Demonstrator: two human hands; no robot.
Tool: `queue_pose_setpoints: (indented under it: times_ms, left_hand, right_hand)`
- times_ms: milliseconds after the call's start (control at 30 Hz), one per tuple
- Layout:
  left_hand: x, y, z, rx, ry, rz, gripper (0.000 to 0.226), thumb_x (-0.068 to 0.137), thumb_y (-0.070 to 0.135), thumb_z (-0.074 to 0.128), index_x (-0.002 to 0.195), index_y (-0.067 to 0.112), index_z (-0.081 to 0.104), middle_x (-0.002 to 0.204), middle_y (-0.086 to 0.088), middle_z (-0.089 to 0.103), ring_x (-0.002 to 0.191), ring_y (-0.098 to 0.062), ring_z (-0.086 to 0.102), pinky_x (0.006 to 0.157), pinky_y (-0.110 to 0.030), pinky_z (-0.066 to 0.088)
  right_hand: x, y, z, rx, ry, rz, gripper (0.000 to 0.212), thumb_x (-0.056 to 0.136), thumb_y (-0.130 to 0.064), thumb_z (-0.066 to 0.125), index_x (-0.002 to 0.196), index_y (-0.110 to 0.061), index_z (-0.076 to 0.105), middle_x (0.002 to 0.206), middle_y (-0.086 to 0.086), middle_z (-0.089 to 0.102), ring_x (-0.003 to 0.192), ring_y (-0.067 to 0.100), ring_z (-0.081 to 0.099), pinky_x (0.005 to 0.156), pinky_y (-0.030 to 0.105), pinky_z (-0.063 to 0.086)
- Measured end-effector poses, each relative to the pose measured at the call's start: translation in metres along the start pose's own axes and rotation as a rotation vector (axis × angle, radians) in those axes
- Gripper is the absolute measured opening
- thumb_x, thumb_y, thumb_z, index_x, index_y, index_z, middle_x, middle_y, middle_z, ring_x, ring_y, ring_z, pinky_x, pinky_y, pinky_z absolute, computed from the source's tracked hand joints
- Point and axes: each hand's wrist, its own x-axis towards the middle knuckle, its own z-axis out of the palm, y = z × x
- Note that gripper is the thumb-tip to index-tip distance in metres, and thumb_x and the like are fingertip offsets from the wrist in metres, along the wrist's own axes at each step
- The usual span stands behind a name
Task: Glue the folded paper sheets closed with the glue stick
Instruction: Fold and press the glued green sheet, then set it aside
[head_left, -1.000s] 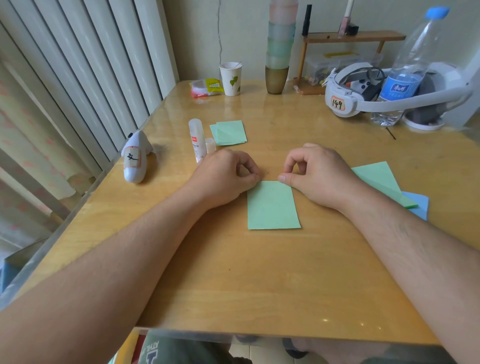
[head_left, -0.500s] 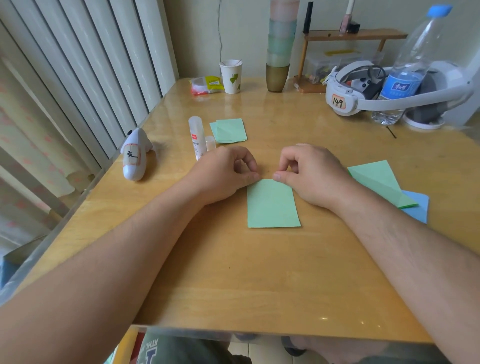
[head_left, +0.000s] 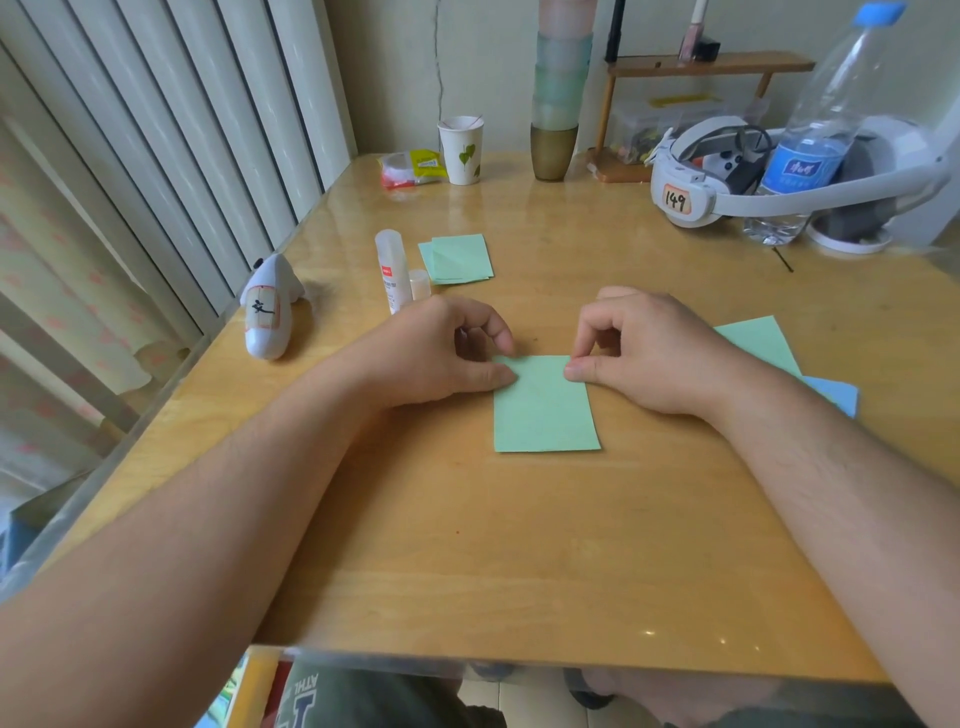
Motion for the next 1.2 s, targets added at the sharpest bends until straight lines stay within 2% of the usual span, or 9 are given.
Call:
queue_pose_setpoints:
  times_ms: [167, 433, 533, 633, 700, 800, 967, 1067, 1200]
  left_hand:
    - [-0.012, 0.005, 0.0, 0.127, -0.078, 0.138, 0.046, 0.068, 0.059, 0.087, 0.107, 0.042, 0.069, 0.102, 0.009, 0.064, 0.106, 0.007, 0.046, 0.095, -0.017, 0.039]
    - [-0.025, 0.013, 0.003, 0.222, -0.187, 0.17, 0.067, 0.047, 0.083, 0.077, 0.104, 0.052, 0.059, 0.11, 0.015, 0.046, 0.114, -0.01, 0.042, 0.102, -0.028, 0.038]
    - [-0.026, 0.015, 0.001, 0.202, -0.194, 0.188, 0.061, 0.049, 0.078, 0.078, 0.103, 0.053, 0.062, 0.111, 0.015, 0.047, 0.114, -0.009, 0.043, 0.102, -0.023, 0.038]
    - [-0.028, 0.016, 0.002, 0.179, -0.179, 0.227, 0.045, 0.057, 0.067, 0.082, 0.097, 0.051, 0.07, 0.105, 0.018, 0.049, 0.107, -0.003, 0.047, 0.089, -0.016, 0.038]
    - [-0.028, 0.017, 0.003, 0.169, -0.132, 0.27, 0.029, 0.064, 0.056, 0.083, 0.09, 0.048, 0.075, 0.097, 0.019, 0.051, 0.101, -0.003, 0.052, 0.083, -0.013, 0.038]
    - [-0.028, 0.018, 0.002, 0.125, -0.04, 0.314, 0.011, 0.072, 0.038, 0.079, 0.083, 0.038, 0.081, 0.086, 0.02, 0.059, 0.094, 0.002, 0.057, 0.08, -0.008, 0.037]
    - [-0.026, 0.018, 0.0, 0.055, 0.044, 0.272, 0.006, 0.078, 0.036, 0.073, 0.08, 0.032, 0.076, 0.089, 0.016, 0.065, 0.096, -0.006, 0.063, 0.086, -0.019, 0.045]
    - [-0.023, 0.021, -0.001, -0.018, 0.249, 0.256, 0.004, 0.086, 0.028, 0.071, 0.082, 0.029, 0.073, 0.084, 0.013, 0.064, 0.082, -0.007, 0.058, 0.076, -0.016, 0.043]
    - [-0.021, 0.028, 0.002, -0.004, 0.506, 0.226, 0.01, 0.09, 0.021, 0.074, 0.083, 0.028, 0.074, 0.079, 0.012, 0.063, 0.066, -0.011, 0.052, 0.063, -0.014, 0.039]
  right_hand:
    - [-0.011, -0.004, -0.009, 0.036, -0.143, -0.024, 0.033, 0.065, -0.047, 0.095, 0.075, -0.032, 0.066, 0.101, -0.013, 0.054, 0.088, -0.005, 0.05, 0.073, 0.025, 0.038]
    - [-0.019, -0.012, -0.014, -0.007, -0.294, -0.031, 0.047, 0.056, -0.053, 0.096, 0.078, -0.031, 0.06, 0.097, -0.012, 0.052, 0.083, 0.004, 0.052, 0.076, 0.034, 0.049]
    - [-0.017, -0.01, -0.012, 0.078, -0.226, -0.052, 0.038, 0.06, -0.054, 0.093, 0.077, -0.035, 0.064, 0.093, -0.01, 0.053, 0.079, 0.005, 0.051, 0.074, 0.031, 0.046]
    - [-0.01, -0.005, -0.009, 0.183, -0.059, -0.038, 0.041, 0.063, -0.07, 0.079, 0.075, -0.033, 0.068, 0.083, -0.008, 0.052, 0.076, 0.011, 0.049, 0.073, 0.033, 0.044]
    - [-0.008, -0.002, -0.007, 0.205, 0.015, -0.028, 0.052, 0.062, -0.08, 0.066, 0.075, -0.03, 0.067, 0.081, -0.003, 0.053, 0.075, 0.016, 0.05, 0.076, 0.038, 0.047]
    - [-0.006, 0.001, -0.004, 0.227, 0.078, -0.028, 0.055, 0.072, -0.08, 0.058, 0.074, -0.026, 0.066, 0.081, 0.003, 0.058, 0.074, 0.02, 0.052, 0.075, 0.039, 0.048]
    - [-0.006, -0.003, -0.005, 0.247, 0.113, 0.011, 0.061, 0.088, -0.071, 0.046, 0.081, -0.016, 0.071, 0.069, 0.01, 0.058, 0.059, 0.006, 0.041, 0.056, 0.024, 0.035]
    - [-0.006, -0.007, -0.008, 0.252, 0.161, 0.093, 0.066, 0.093, -0.073, 0.042, 0.077, -0.013, 0.066, 0.055, -0.008, 0.056, 0.052, 0.006, 0.044, 0.058, 0.03, 0.039]
    - [-0.003, -0.011, -0.012, 0.366, 0.144, 0.302, 0.074, 0.098, -0.073, 0.042, 0.065, -0.01, 0.061, 0.046, 0.001, 0.056, 0.047, 0.016, 0.05, 0.061, 0.034, 0.044]
